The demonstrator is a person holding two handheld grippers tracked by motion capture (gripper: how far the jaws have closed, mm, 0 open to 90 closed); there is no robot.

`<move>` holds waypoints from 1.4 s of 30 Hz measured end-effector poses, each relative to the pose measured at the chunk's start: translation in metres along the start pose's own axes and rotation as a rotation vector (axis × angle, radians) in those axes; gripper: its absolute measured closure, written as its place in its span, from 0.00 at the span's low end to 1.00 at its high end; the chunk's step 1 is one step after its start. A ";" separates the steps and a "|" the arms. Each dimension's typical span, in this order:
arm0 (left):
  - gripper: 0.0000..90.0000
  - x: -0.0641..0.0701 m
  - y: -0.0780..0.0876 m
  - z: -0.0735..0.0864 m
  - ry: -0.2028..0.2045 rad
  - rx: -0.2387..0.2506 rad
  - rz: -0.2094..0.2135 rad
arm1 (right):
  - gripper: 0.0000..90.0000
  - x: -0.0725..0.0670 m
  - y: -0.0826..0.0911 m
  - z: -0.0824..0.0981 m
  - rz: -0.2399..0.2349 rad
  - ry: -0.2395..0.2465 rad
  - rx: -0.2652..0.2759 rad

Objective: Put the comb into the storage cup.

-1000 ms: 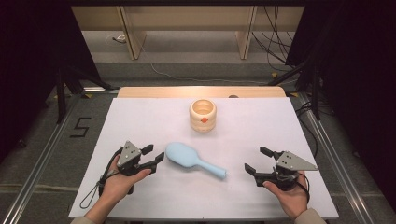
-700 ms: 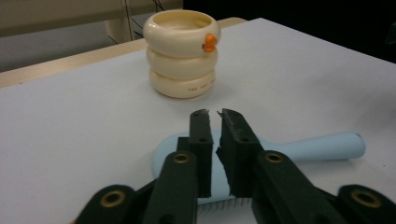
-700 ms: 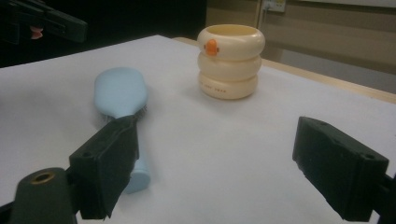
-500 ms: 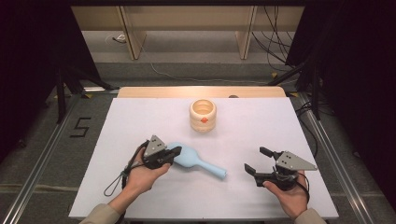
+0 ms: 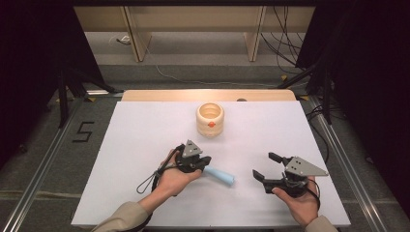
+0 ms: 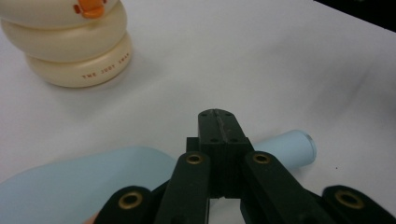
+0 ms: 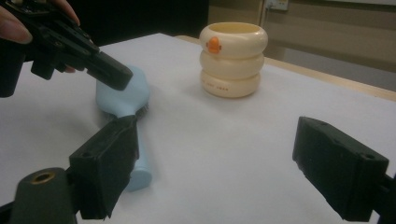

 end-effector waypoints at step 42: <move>1.00 0.044 -0.072 -0.018 -0.045 -0.235 0.007 | 0.17 0.001 0.000 0.000 -0.010 -0.002 0.003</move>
Point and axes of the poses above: each handheld gripper's, and its own axes: y roughly backward along the jaws, z roughly out of its underside, x roughly to its right, the point moved 3 cm from there along -y, roughly forward along the jaws, and after that the axes turned 3 degrees about -x, right-handed, at the moved point
